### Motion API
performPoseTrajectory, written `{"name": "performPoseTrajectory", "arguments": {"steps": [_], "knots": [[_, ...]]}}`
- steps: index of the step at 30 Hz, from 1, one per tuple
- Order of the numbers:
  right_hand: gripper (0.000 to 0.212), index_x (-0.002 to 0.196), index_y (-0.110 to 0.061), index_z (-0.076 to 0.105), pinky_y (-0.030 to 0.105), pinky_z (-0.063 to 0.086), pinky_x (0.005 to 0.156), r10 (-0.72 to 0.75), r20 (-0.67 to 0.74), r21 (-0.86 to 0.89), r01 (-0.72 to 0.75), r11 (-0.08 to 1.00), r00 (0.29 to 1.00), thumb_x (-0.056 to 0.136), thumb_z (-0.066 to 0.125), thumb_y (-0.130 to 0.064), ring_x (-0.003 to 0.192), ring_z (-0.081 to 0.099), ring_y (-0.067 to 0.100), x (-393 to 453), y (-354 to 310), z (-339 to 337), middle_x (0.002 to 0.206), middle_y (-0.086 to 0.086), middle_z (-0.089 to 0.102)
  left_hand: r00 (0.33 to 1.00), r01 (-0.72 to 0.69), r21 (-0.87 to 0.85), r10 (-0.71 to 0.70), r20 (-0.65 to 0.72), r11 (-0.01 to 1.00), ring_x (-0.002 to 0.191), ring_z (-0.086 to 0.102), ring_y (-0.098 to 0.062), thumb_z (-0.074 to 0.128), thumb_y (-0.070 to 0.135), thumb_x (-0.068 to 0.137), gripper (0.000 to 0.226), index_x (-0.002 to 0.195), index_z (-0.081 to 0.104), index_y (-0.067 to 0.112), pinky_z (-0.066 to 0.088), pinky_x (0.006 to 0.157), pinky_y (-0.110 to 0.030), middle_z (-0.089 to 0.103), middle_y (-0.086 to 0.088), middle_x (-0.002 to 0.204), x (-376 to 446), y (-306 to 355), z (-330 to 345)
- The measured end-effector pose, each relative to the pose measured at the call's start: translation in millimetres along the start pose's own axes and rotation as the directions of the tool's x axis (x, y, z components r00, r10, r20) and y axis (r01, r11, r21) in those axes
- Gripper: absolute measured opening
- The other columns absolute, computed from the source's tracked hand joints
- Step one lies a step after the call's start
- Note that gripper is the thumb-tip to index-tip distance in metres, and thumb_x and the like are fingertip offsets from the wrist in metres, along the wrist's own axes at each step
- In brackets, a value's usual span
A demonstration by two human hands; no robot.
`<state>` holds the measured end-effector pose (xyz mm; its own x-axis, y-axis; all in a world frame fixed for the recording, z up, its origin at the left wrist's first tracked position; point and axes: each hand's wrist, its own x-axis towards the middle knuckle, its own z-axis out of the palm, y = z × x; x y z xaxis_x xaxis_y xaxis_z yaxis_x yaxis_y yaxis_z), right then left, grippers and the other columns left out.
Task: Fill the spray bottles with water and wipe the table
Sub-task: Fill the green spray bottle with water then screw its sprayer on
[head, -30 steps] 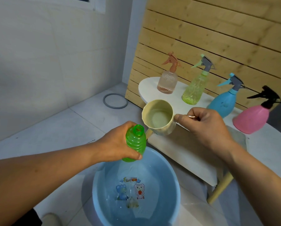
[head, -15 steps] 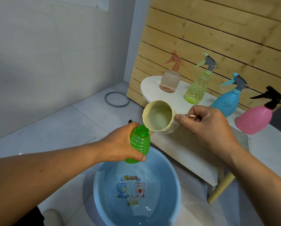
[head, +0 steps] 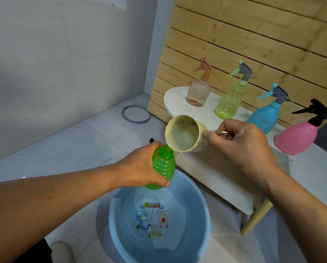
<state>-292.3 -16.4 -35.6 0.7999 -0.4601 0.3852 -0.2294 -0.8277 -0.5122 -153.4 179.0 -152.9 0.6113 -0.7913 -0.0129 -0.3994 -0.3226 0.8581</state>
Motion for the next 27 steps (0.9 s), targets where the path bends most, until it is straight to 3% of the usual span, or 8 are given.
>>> {"name": "performPoseTrajectory", "arguments": {"steps": [6,16,21,27], "knots": [[0.039,0.064,-0.017,0.056,0.032,0.039,0.051,-0.007,-0.008,-0.012,0.006,1.0,1.0,0.081,0.072,-0.048,0.052,0.041,0.01,-0.9,-1.1,-0.6,0.059,0.001,0.055,1.0,-0.001,0.007,0.001,0.006,1.0,0.095,0.063,0.006,0.097,0.042,0.056,0.083,0.121,0.046,0.051,0.05,0.07,-0.01,0.063,0.021,0.107,-0.8,1.1,0.6],[0.04,0.063,-0.015,0.055,0.033,0.039,0.054,-0.043,-0.036,-0.032,0.041,0.999,0.998,0.082,0.072,-0.046,0.056,0.045,0.014,-2.7,-5.3,-1.8,0.06,-0.001,0.054,1.0,-0.009,0.007,0.009,0.02,1.0,0.095,0.06,0.012,0.097,0.044,0.056,0.08,0.116,0.044,0.054,0.049,0.066,-0.008,0.063,0.021,0.105,-2.9,2.6,1.9],[0.041,0.062,-0.015,0.054,0.033,0.036,0.052,-0.063,-0.03,-0.03,0.062,0.998,0.998,0.084,0.073,-0.044,0.057,0.044,0.014,-4.2,-7.7,-4.0,0.055,-0.002,0.05,1.0,-0.011,0.012,0.011,0.011,1.0,0.095,0.063,0.005,0.096,0.043,0.056,0.079,0.115,0.045,0.054,0.05,0.07,-0.011,0.063,0.021,0.105,-2.5,3.0,2.0],[0.041,0.061,-0.014,0.052,0.034,0.035,0.054,-0.081,-0.043,-0.05,0.079,0.996,0.996,0.084,0.073,-0.041,0.059,0.045,0.015,-5.9,-9.7,-4.7,0.056,-0.002,0.05,1.0,-0.013,0.002,0.013,0.006,1.0,0.093,0.06,0.013,0.098,0.04,0.057,0.074,0.108,0.046,0.054,0.048,0.063,-0.005,0.063,0.02,0.104,-2.2,3.2,1.6]]}}
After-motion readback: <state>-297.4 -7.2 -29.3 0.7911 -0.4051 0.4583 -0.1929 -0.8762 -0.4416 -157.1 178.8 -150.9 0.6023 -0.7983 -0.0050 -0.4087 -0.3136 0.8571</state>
